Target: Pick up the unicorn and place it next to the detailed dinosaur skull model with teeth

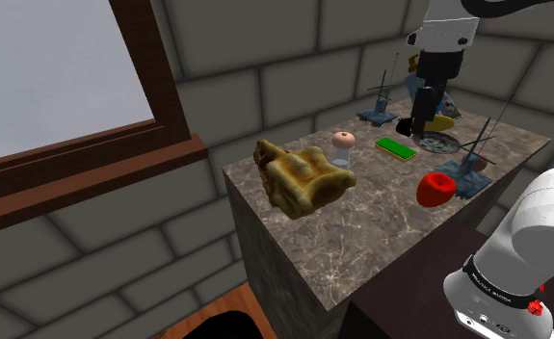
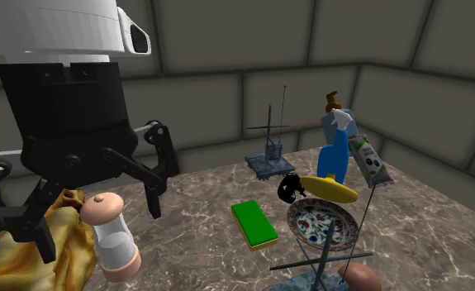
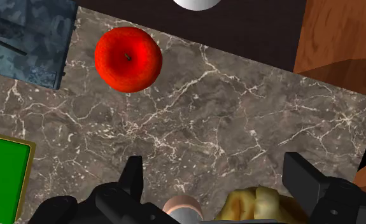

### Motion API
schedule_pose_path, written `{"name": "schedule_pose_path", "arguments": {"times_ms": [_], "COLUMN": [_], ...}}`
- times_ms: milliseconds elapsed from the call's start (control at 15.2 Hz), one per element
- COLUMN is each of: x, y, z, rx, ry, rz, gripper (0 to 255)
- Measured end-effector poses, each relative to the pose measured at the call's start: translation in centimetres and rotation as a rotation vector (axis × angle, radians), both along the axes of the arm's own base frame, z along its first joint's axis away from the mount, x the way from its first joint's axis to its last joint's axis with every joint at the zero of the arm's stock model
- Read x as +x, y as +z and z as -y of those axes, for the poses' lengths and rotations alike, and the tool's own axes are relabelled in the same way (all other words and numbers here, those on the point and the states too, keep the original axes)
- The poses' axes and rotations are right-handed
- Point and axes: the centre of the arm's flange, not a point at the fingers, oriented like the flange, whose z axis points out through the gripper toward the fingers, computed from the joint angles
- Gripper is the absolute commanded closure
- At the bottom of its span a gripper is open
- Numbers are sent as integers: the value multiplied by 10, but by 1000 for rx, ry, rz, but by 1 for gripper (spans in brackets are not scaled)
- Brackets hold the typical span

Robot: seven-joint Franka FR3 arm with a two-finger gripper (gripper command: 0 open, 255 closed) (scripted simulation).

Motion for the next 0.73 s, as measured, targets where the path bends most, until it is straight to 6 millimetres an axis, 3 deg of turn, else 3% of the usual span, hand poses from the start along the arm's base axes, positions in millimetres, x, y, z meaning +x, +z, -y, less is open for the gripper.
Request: {"name": "schedule_pose_path", "arguments": {"times_ms": [330, 726], "x": [14, 39], "y": [-23, -64], "z": [20, 63], "rx": [-54, -160], "ry": [-3, -9], "rz": [-1, 0], "gripper": [0, 0]}}
